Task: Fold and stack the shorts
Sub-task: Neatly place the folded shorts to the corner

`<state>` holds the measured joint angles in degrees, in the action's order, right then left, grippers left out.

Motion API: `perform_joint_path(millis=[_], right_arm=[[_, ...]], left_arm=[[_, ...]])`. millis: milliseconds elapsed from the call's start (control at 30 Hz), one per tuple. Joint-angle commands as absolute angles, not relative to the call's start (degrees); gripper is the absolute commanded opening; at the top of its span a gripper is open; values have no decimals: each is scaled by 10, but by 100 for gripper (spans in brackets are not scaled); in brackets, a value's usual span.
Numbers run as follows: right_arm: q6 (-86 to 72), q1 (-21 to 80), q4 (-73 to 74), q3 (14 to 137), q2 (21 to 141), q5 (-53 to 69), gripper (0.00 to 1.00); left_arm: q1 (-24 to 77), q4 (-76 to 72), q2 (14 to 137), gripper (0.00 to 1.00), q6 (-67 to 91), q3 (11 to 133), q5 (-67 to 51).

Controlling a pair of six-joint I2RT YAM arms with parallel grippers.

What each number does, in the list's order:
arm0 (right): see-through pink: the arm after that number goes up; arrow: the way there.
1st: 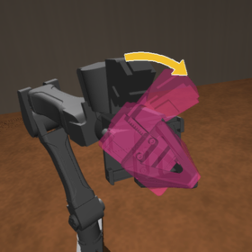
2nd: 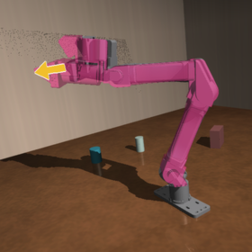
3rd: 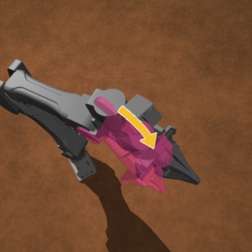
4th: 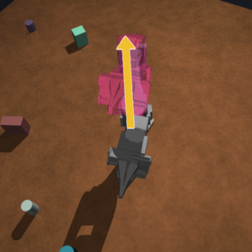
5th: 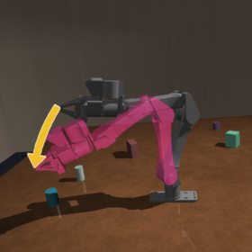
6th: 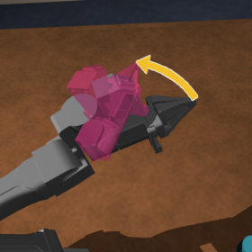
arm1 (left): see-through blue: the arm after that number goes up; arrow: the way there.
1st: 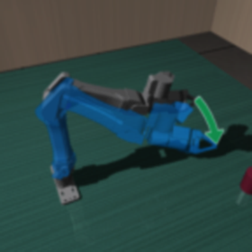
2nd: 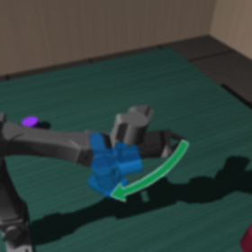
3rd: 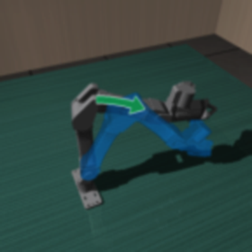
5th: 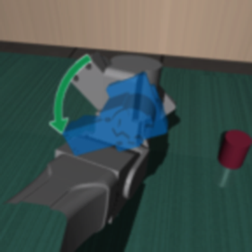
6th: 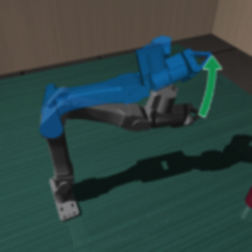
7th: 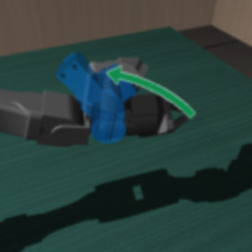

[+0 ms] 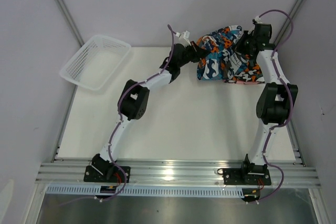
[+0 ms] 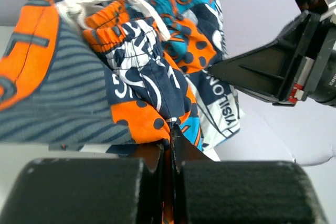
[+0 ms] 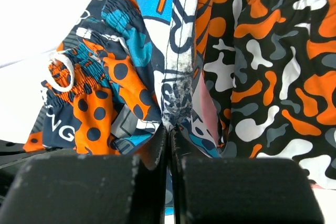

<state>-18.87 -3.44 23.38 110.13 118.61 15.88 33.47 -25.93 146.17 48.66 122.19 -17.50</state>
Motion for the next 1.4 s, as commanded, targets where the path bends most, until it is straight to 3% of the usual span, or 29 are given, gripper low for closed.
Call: perform_joint_path(millis=[0, 133, 500, 733, 933, 1000, 1033, 1067, 1100, 1233, 1367], right_arm=[[-209, -62, 241, 1158, 1186, 178, 0], [-216, -77, 253, 1203, 1208, 190, 0], [-248, -105, 214, 1211, 1216, 198, 0], [-251, -125, 226, 1244, 1230, 207, 0], [-268, -156, 231, 1256, 1245, 226, 0], [-274, -172, 229, 1266, 1258, 235, 0], [-275, -177, 230, 1272, 1264, 232, 0], [-276, -182, 232, 1283, 1270, 226, 0], [-277, -190, 234, 1292, 1288, 220, 0], [-287, -215, 252, 1346, 1352, 212, 0], [-297, -231, 247, 1358, 1401, 164, 0]], left_arm=[[340, -323, 1454, 0, 504, 1257, -147], [341, -350, 1514, 0, 549, 1341, -126], [369, -477, 1575, 0, 599, 1368, 12], [394, -469, 1581, 0, 609, 1386, 68], [434, -427, 1604, 0, 593, 1451, 181], [439, -422, 1607, 37, 597, 1450, 220], [438, -427, 1610, 48, 601, 1448, 229], [433, -431, 1611, 77, 608, 1445, 235], [429, -432, 1613, 99, 611, 1443, 230], [400, -451, 1576, 99, 622, 1392, 172], [367, -518, 1507, 99, 634, 1215, 128]])
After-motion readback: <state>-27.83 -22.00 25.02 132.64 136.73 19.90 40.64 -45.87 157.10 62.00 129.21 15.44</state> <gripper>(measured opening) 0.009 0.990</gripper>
